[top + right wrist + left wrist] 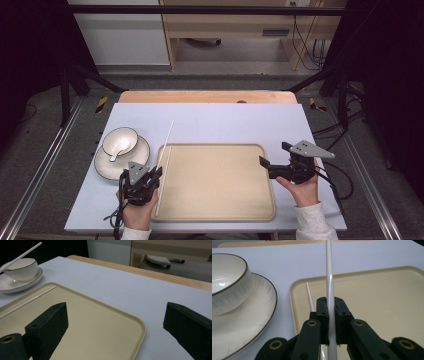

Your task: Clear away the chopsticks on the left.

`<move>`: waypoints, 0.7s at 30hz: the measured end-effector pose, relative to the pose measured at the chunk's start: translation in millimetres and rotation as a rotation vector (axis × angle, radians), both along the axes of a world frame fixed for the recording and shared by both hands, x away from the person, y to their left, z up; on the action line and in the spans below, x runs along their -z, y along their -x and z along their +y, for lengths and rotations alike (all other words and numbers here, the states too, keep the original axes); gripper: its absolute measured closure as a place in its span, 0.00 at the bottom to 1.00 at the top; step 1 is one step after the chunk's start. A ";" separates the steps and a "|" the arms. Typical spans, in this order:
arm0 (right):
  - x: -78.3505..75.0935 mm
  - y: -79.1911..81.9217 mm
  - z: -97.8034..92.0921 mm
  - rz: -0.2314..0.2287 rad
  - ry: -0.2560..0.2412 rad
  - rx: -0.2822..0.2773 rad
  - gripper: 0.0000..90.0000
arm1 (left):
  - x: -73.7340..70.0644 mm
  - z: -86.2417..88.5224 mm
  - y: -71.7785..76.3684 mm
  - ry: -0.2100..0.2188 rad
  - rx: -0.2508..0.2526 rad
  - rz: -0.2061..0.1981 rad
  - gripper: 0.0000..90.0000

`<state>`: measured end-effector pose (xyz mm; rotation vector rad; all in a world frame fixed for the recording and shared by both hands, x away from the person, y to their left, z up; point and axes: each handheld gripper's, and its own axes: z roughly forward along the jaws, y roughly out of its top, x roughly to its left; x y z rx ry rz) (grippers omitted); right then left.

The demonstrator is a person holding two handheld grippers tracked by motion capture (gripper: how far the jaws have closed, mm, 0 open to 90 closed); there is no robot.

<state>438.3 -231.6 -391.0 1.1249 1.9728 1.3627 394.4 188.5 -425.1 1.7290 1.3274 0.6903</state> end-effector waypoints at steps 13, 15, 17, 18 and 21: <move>2.1 -1.4 2.2 0.004 0.007 -0.001 0.07 | 32.6 -19.4 7.1 0.013 0.000 0.050 0.93; 2.3 -1.6 2.4 0.004 0.008 -0.001 0.07 | 34.4 -20.9 7.1 0.010 0.002 0.054 0.93; 2.7 -1.8 2.9 0.006 0.010 -0.005 0.07 | 39.2 -25.1 7.2 -0.008 0.007 0.067 0.93; 2.7 -1.8 2.9 0.006 0.010 -0.005 0.07 | 39.2 -25.1 7.2 -0.008 0.007 0.067 0.93; 3.0 -2.0 2.7 0.005 0.014 -0.006 0.07 | 43.4 -27.0 6.0 -0.010 0.010 0.082 0.93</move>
